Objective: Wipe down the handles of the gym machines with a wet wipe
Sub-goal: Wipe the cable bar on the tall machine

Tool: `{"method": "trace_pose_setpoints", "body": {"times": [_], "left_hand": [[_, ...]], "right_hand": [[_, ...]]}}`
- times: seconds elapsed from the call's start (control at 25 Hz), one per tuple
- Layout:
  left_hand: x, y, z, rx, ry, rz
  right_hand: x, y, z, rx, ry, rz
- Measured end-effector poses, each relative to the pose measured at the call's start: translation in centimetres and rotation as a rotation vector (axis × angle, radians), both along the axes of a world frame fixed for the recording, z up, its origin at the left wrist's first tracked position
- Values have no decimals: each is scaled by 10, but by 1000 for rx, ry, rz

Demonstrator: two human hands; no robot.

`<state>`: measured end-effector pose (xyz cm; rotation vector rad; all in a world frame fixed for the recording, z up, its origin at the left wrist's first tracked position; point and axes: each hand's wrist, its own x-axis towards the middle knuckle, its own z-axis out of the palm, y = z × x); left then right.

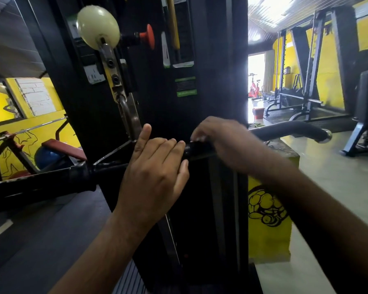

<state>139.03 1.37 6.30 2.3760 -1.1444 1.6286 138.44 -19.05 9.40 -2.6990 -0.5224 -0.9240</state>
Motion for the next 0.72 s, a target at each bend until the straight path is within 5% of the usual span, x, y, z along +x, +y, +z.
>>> {"method": "trace_pose_setpoints", "body": {"times": [0.2, 0.6, 0.72], "left_hand": [[-4, -5, -1, 13, 7, 9], [-8, -21, 2, 44, 40, 28], [-10, -26, 0, 53, 57, 33]], "right_hand": [[-3, -22, 26, 136, 208, 78], [-6, -32, 28, -44, 211, -30], [-12, -29, 28, 94, 295, 166]]}}
